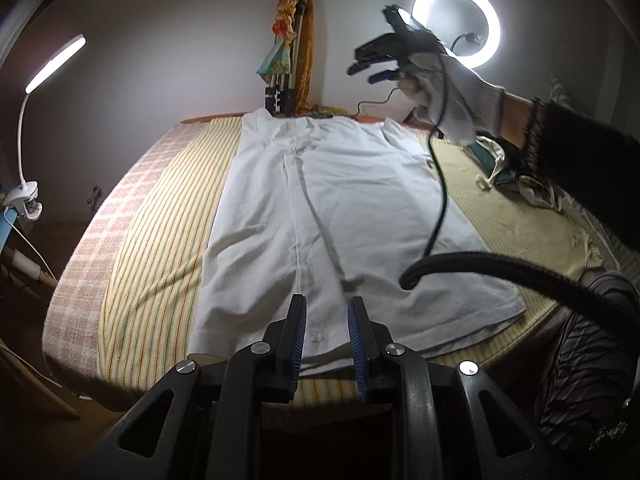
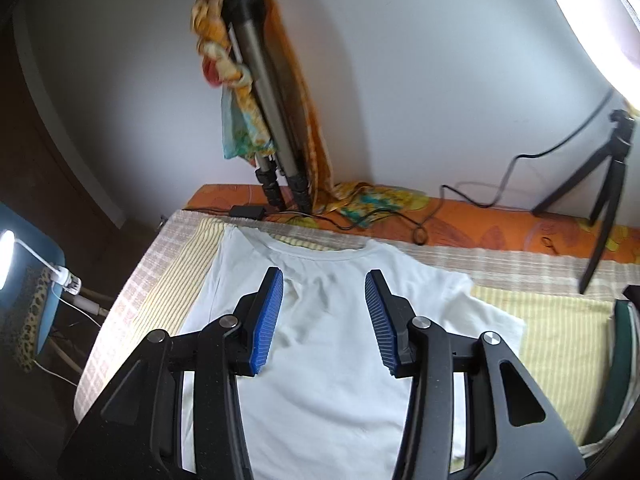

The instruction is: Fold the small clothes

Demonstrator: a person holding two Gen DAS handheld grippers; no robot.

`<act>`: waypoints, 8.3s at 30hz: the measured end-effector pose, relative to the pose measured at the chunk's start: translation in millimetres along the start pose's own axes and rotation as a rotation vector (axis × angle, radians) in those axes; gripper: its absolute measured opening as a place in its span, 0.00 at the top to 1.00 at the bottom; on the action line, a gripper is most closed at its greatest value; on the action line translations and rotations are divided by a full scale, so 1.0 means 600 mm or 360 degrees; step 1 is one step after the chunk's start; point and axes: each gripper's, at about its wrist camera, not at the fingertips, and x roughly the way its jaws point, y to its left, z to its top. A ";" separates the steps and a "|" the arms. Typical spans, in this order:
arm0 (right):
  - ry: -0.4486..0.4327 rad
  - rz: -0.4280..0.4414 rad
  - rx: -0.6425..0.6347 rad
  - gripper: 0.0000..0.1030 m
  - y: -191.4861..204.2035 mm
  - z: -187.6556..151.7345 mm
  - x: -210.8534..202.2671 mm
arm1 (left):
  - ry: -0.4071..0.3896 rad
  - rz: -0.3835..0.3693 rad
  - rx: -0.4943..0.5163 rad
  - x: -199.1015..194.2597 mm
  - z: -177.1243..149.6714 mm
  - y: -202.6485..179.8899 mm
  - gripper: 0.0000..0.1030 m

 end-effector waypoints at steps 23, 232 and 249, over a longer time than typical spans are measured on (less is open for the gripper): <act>0.0055 -0.0021 0.0151 0.48 -0.277 -0.112 -0.142 | 0.0060 -0.0411 0.0300 0.079 0.009 -0.253 0.61; 0.0463 0.0526 -0.0413 0.82 0.243 -0.390 -0.191 | 0.0311 -0.0147 -0.0036 0.051 -0.032 0.081 0.72; 0.0680 0.0389 -0.0307 0.74 0.239 -0.283 0.056 | 0.0283 0.0013 -0.0114 0.080 -0.045 0.079 0.72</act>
